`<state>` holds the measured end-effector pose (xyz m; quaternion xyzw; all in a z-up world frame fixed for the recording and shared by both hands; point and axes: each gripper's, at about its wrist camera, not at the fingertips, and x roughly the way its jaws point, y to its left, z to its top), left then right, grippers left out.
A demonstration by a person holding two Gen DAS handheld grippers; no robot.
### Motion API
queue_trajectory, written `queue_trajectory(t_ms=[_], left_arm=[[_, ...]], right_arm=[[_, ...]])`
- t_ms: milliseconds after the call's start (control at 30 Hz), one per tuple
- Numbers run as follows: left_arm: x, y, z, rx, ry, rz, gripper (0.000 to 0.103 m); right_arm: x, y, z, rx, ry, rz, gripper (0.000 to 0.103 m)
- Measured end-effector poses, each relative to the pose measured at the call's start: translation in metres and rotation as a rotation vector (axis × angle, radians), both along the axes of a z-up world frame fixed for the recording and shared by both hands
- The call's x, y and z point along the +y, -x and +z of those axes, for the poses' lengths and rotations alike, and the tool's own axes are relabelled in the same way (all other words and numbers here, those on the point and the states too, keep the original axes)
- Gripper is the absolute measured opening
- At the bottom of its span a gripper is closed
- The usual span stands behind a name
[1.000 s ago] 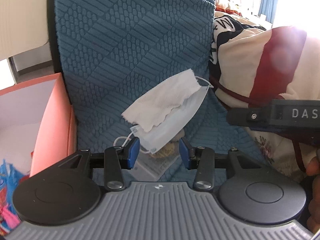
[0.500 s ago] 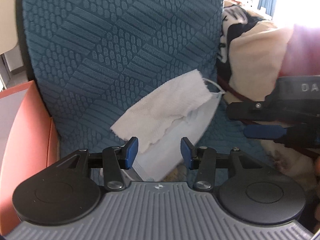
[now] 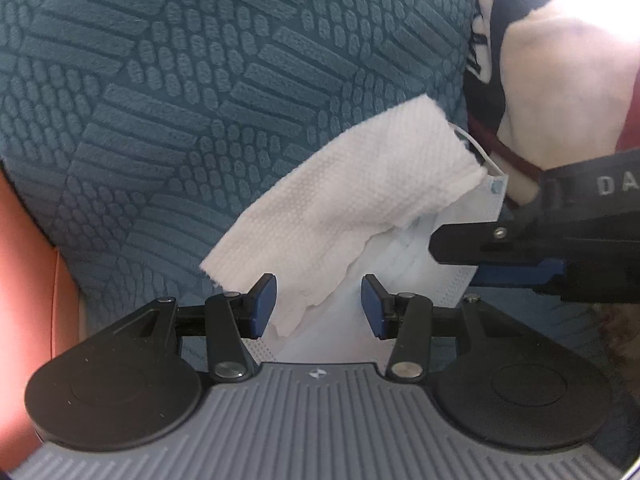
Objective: Organize soft objects
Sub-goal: 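Close the left tool on the white wipe while the right tool grasps the face mask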
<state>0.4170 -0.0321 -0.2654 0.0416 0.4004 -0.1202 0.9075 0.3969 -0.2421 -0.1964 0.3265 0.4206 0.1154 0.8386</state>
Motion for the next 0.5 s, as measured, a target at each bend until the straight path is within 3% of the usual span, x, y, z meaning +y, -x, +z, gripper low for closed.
queue_trajectory(t_ms=[133, 333, 433, 500], left_arm=[[0.002, -0.007, -0.012, 0.005, -0.026, 0.014, 0.055], [0.014, -0.015, -0.02, 0.055, 0.023, 0.097, 0.054], [0.012, -0.014, -0.022, 0.047, 0.001, 0.093, 0.052], [0.009, -0.013, -0.022, 0.036, -0.017, 0.091, 0.044]], right_arm=[[0.01, -0.011, -0.008, 0.026, 0.033, -0.006, 0.029], [0.022, -0.017, -0.027, 0.088, 0.011, -0.027, 0.023], [0.027, -0.018, -0.034, 0.109, 0.005, -0.03, 0.023], [0.031, -0.019, -0.038, 0.117, 0.002, -0.021, 0.023]])
